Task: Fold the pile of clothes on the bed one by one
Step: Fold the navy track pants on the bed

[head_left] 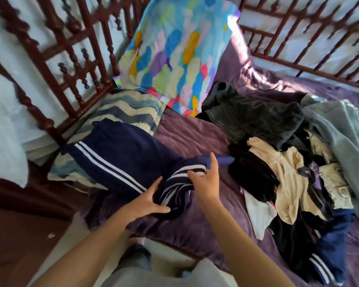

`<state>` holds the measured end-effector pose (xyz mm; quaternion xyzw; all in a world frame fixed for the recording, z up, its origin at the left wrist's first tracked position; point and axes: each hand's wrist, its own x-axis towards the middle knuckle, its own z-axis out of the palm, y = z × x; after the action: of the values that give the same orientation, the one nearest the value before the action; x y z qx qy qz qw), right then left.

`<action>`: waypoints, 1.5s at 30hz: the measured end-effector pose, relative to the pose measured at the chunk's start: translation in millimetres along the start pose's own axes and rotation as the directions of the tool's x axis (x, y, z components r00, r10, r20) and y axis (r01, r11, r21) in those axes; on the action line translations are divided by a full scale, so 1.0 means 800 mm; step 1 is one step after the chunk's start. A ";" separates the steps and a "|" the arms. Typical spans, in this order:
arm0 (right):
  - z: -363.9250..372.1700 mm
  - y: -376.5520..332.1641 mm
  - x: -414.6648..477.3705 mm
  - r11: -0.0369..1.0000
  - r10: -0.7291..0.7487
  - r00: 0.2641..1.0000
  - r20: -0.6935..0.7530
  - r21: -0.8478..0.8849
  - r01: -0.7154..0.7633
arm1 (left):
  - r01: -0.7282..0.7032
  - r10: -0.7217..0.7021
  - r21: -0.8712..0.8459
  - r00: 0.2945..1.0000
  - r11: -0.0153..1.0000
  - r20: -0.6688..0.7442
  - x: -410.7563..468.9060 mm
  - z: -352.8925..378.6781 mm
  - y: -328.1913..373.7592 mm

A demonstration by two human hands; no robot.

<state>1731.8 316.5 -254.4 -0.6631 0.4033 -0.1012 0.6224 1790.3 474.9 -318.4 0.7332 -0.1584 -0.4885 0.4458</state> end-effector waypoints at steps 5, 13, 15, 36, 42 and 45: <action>0.149 -0.092 -0.009 0.944 -0.206 0.922 0.328 -0.180 0.275 | -0.207 0.059 -0.367 0.925 0.907 -0.375 -0.019 -0.100 0.001; 0.206 0.010 -0.003 0.604 0.121 0.895 0.430 -0.747 0.277 | -0.301 -0.343 -0.673 0.680 0.675 -0.648 -0.016 -0.163 -0.045; 0.191 0.038 -0.011 0.492 0.203 0.880 0.429 -0.822 0.287 | -0.288 -0.369 -0.684 0.670 0.671 -0.644 -0.011 -0.164 -0.055; 0.216 0.079 -0.027 0.166 -0.021 0.871 0.491 -0.857 0.488 | 0.099 0.574 0.994 0.811 0.053 -0.112 -0.009 -0.241 -0.095; 0.231 0.097 -0.009 0.205 -0.094 0.909 0.406 -0.886 0.417 | 0.012 0.611 1.000 0.791 -0.010 -0.003 -0.002 -0.260 -0.102; 0.226 0.081 0.000 0.212 -0.119 0.878 0.464 -0.852 0.479 | -0.012 0.627 1.000 0.779 -0.026 0.025 -0.001 -0.270 -0.102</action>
<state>1820.0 457.5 -350.2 -0.9718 0.1446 0.1415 0.1210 1958.4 628.0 -356.8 0.8572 -0.5095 0.0597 -0.0460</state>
